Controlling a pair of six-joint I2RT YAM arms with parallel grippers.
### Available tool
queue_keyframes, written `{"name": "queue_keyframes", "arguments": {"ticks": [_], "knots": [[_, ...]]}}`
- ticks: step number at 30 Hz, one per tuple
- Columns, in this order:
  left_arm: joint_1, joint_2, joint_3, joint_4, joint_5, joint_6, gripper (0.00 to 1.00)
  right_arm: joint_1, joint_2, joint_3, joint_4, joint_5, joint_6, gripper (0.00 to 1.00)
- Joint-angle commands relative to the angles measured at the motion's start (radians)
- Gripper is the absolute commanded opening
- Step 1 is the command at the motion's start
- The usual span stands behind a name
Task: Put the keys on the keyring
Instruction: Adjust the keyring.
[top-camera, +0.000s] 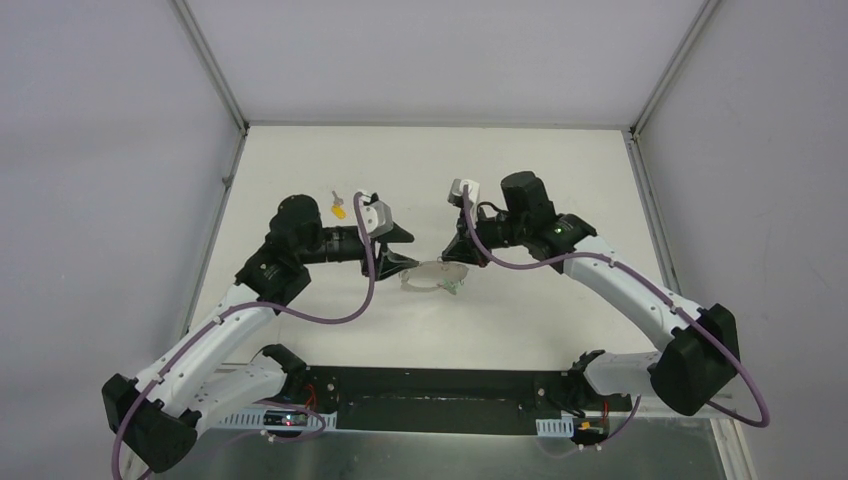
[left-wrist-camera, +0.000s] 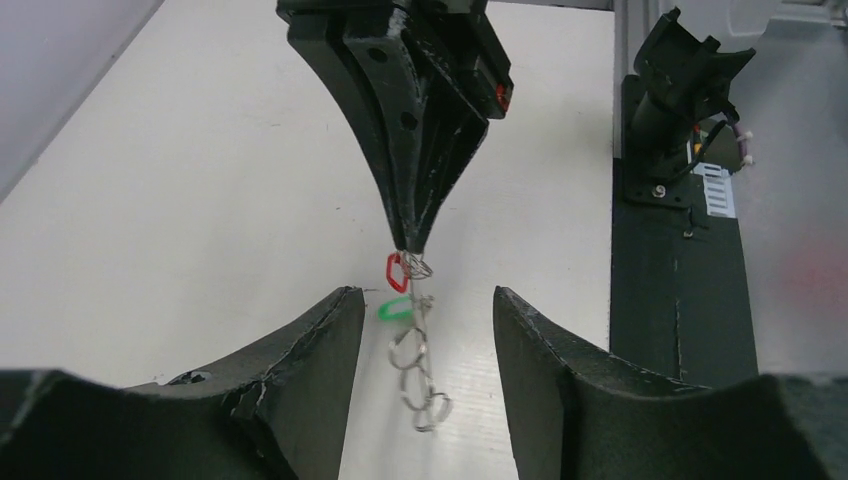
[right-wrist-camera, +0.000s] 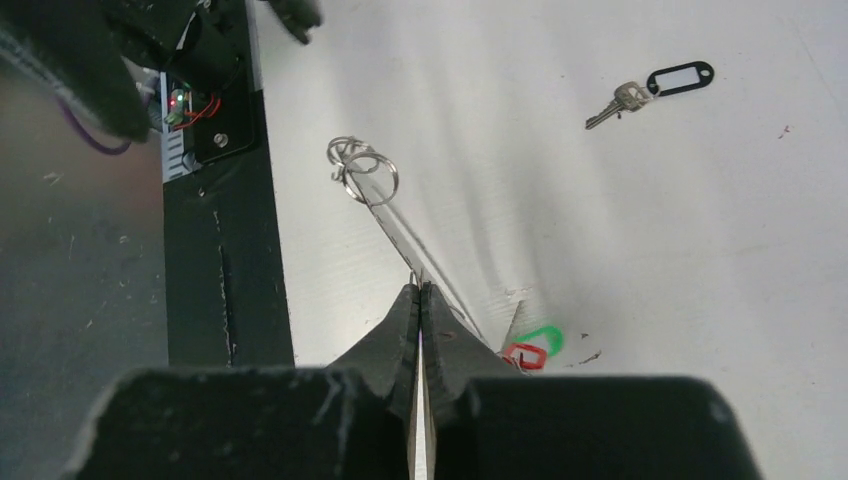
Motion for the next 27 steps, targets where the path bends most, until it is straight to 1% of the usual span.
{"name": "queue_keyframes", "arguments": {"ticks": [1, 5, 11, 15, 16, 18, 24, 27], "knots": [[0.007, 0.052, 0.074, -0.006, 0.064, 0.111, 0.52, 0.004, -0.062, -0.029, 0.069, -0.108, -0.094, 0.0], [0.007, 0.1, 0.089, -0.02, 0.01, 0.106, 0.46, 0.004, -0.067, -0.049, 0.105, -0.141, -0.086, 0.0], [0.003, 0.136, 0.037, -0.013, 0.012, 0.097, 0.41, 0.004, -0.055, -0.075, 0.173, -0.159, -0.035, 0.0], [-0.008, 0.13, -0.049, 0.086, -0.017, 0.045, 0.41, 0.006, -0.057, -0.11, 0.259, -0.174, 0.019, 0.0], [-0.011, 0.127, -0.067, 0.133, -0.022, 0.031, 0.41, 0.005, -0.056, -0.115, 0.267, -0.172, 0.028, 0.0], [-0.018, 0.132, -0.088, 0.161, -0.019, 0.011, 0.4, 0.006, -0.054, -0.118, 0.281, -0.172, 0.043, 0.0], [-0.034, 0.139, -0.112, 0.179, -0.027, 0.007, 0.39, 0.007, -0.045, -0.121, 0.301, -0.186, 0.054, 0.0], [-0.037, 0.145, -0.121, 0.2, 0.005, 0.0, 0.39, 0.009, -0.041, -0.119, 0.308, -0.189, 0.059, 0.0]]}}
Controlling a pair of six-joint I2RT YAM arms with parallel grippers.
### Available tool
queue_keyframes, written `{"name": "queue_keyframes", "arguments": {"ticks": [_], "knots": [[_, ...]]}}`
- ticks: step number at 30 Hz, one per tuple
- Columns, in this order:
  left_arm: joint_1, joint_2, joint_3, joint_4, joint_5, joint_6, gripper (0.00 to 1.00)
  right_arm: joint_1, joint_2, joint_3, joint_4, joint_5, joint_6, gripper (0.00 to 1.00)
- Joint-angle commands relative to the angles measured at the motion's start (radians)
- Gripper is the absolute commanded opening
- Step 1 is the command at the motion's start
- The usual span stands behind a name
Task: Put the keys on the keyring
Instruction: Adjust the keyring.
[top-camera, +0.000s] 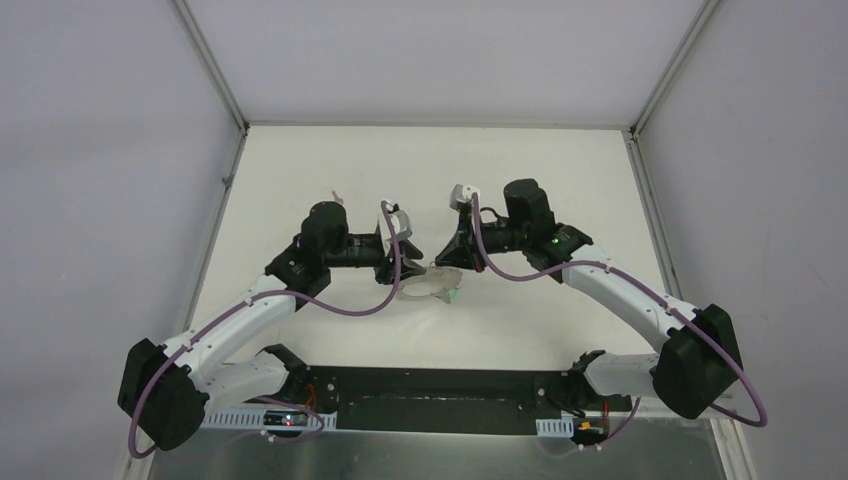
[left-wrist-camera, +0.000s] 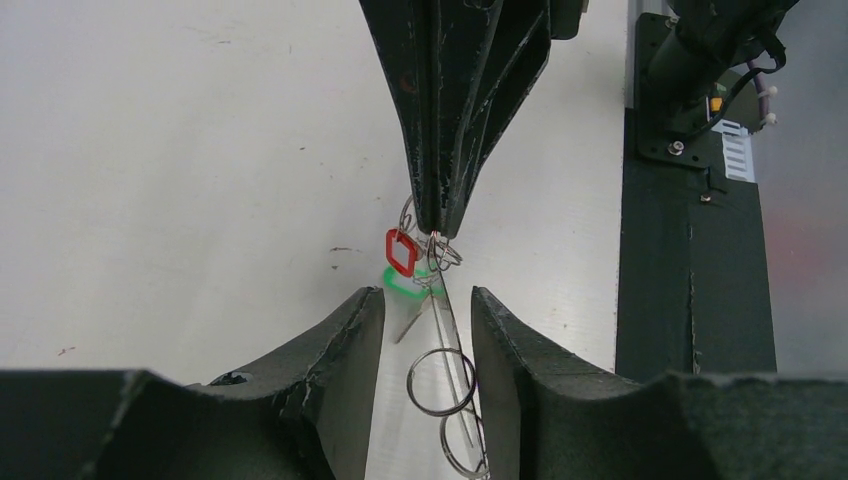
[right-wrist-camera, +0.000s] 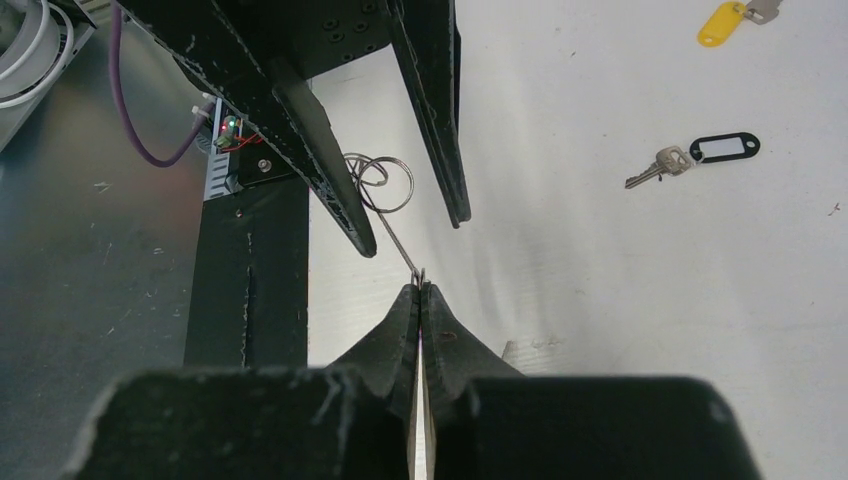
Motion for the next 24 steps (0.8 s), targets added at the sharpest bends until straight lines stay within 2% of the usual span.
{"name": "queue_keyframes", "arguments": {"ticks": [1, 5, 15, 24], "knots": [[-0.011, 0.004, -0.012, 0.095, 0.033, -0.024, 0.39, 0.007, -0.013, 0.007, 0.087, -0.046, 0.02, 0.0], [-0.028, 0.018, -0.022, 0.119, 0.046, -0.055, 0.34, 0.009, -0.004, 0.01, 0.104, -0.046, 0.04, 0.0], [-0.065, 0.011, -0.037, 0.145, -0.049, -0.108, 0.33, 0.014, 0.0, 0.015, 0.136, -0.051, 0.065, 0.0], [-0.068, 0.007, -0.034, 0.164, -0.087, -0.131, 0.02, 0.015, -0.003, 0.014, 0.138, -0.057, 0.065, 0.0]]}}
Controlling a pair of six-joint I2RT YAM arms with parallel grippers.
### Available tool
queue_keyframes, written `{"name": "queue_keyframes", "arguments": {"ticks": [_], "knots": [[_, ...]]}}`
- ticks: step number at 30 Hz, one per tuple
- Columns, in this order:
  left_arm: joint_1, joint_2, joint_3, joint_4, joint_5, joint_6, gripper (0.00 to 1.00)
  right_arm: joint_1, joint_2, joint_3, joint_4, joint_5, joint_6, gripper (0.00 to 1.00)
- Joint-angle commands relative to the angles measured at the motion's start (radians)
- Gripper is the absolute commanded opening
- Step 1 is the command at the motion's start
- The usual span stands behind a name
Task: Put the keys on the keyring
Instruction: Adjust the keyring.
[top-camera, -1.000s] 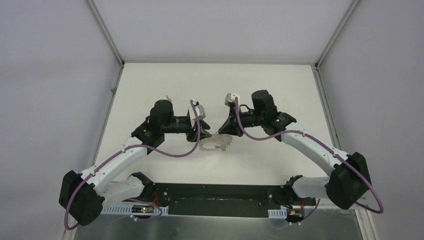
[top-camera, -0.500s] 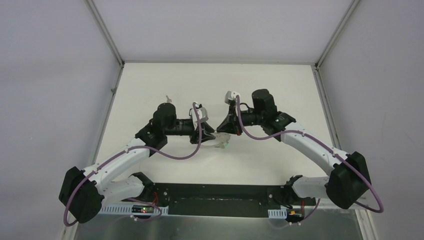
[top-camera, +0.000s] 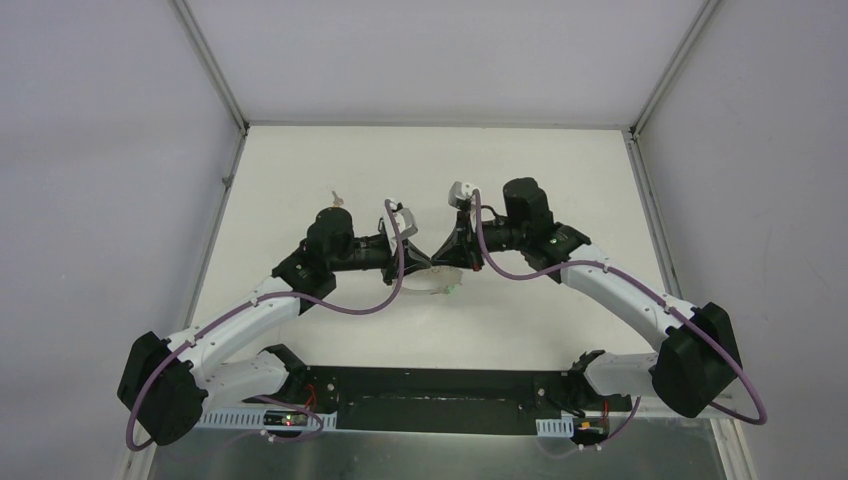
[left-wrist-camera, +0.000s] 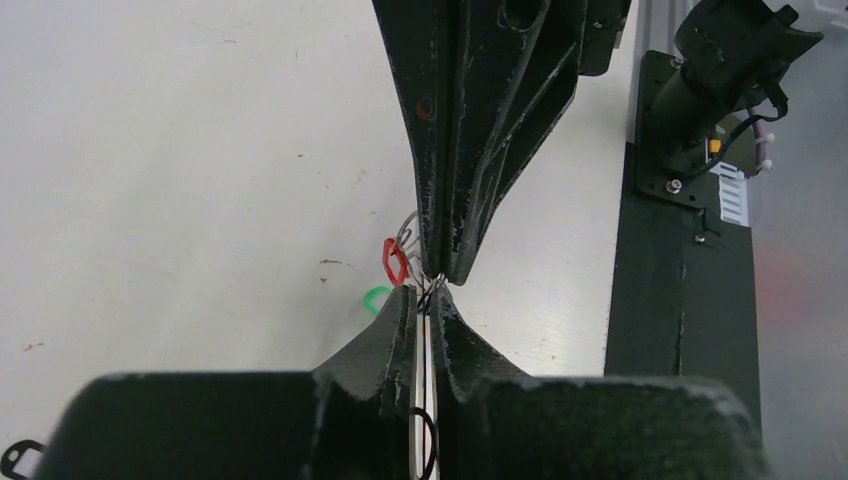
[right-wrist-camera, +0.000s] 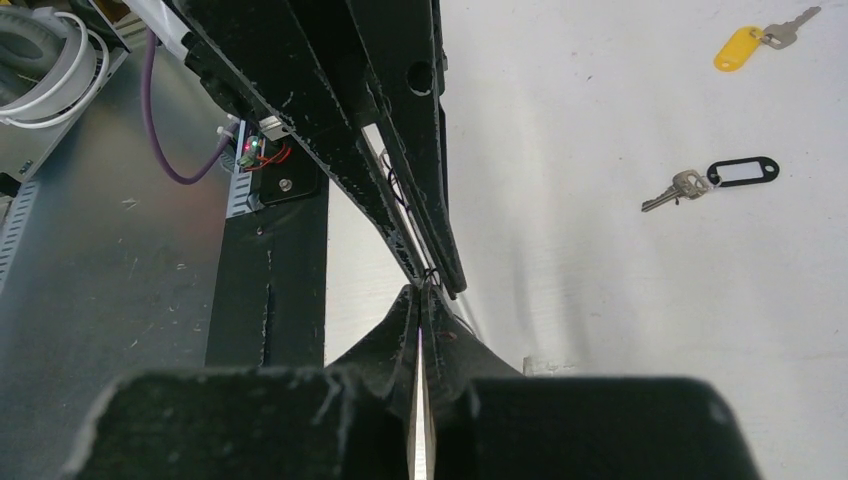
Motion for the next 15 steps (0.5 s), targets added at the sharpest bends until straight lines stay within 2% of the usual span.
{"name": "queue_keyframes", "arguments": {"ticks": [1, 7, 12, 14, 15], "knots": [[-0.009, -0.007, 0.002, 0.059, -0.009, -0.018, 0.0, 0.007, -0.011, 0.014, 0.072, -0.03, 0.001, 0.0], [-0.009, -0.019, 0.002, 0.06, -0.035, -0.063, 0.0, 0.007, -0.012, 0.018, 0.072, -0.006, 0.014, 0.0], [-0.009, -0.081, -0.034, 0.087, -0.095, -0.117, 0.0, 0.006, -0.062, -0.003, 0.095, 0.059, 0.034, 0.32], [-0.009, -0.117, -0.056, 0.111, -0.118, -0.134, 0.0, 0.006, -0.105, -0.041, 0.147, 0.089, 0.052, 0.53], [-0.009, -0.133, -0.065, 0.128, -0.126, -0.142, 0.0, 0.006, -0.129, -0.064, 0.171, 0.107, 0.06, 0.6]]}}
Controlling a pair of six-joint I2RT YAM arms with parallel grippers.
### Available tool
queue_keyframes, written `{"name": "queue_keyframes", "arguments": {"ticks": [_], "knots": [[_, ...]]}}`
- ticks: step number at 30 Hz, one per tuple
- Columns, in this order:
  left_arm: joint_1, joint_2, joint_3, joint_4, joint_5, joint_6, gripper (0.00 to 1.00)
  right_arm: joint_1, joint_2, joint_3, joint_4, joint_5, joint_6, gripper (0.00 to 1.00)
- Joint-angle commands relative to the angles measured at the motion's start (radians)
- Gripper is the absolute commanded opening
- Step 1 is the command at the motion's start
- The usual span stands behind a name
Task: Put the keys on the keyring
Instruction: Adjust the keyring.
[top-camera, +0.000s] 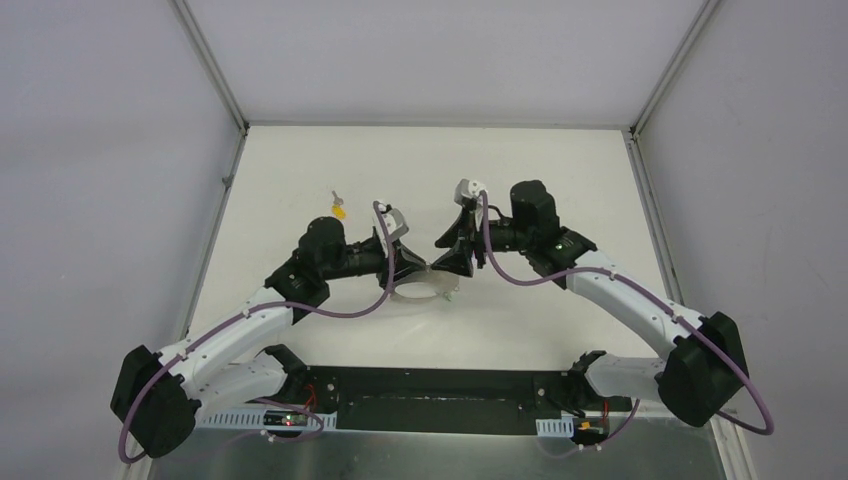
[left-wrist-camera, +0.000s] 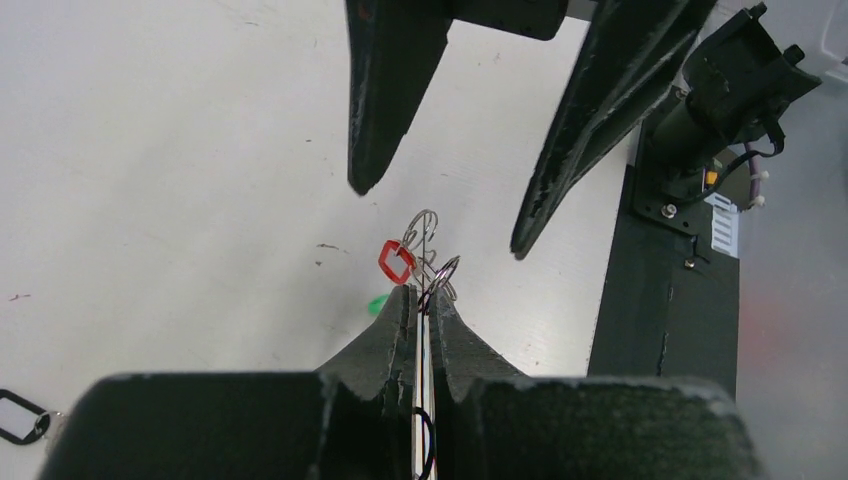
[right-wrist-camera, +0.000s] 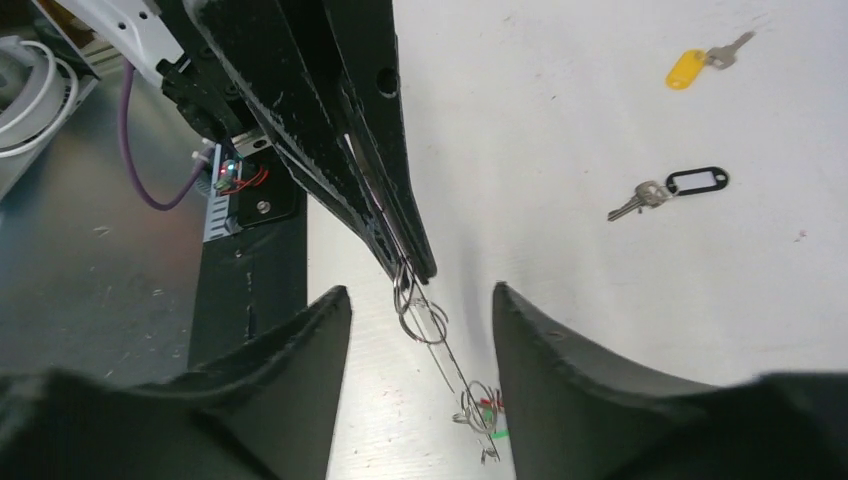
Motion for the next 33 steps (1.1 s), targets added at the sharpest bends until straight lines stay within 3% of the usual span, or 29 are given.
{"name": "queue_keyframes", "arguments": {"ticks": [1, 4, 8, 11, 14, 22, 23, 24, 29, 33], "knots": [[-0.008, -0.095, -0.03, 0.131, -0.056, -0.068, 0.0, 0.003, -0.134, -0.077, 0.16, 0.072, 0.031, 0.65], [-0.008, -0.128, -0.05, 0.191, -0.045, -0.092, 0.0, 0.004, -0.201, -0.135, 0.218, 0.099, 0.05, 0.73], [-0.008, -0.153, -0.088, 0.327, -0.024, -0.127, 0.0, 0.003, -0.239, -0.173, 0.285, 0.049, 0.08, 0.72], [-0.009, -0.158, -0.108, 0.42, -0.01, -0.152, 0.0, 0.004, -0.231, -0.179, 0.359, -0.027, 0.098, 0.65], [-0.009, -0.152, -0.104, 0.447, 0.002, -0.166, 0.0, 0.006, -0.221, -0.183, 0.449, -0.069, 0.154, 0.52], [-0.008, -0.142, -0.09, 0.452, 0.013, -0.186, 0.0, 0.009, -0.179, -0.161, 0.493, -0.069, 0.154, 0.52], [-0.008, -0.141, -0.09, 0.452, 0.013, -0.189, 0.0, 0.01, -0.174, -0.159, 0.499, -0.072, 0.164, 0.38], [-0.009, -0.142, -0.091, 0.452, 0.012, -0.191, 0.0, 0.012, -0.169, -0.159, 0.507, -0.09, 0.184, 0.31], [-0.009, -0.145, -0.096, 0.454, 0.01, -0.201, 0.0, 0.025, -0.15, -0.152, 0.537, -0.087, 0.193, 0.24], [-0.008, -0.144, -0.095, 0.44, 0.01, -0.199, 0.0, 0.033, -0.131, -0.139, 0.547, -0.09, 0.198, 0.23]]}}
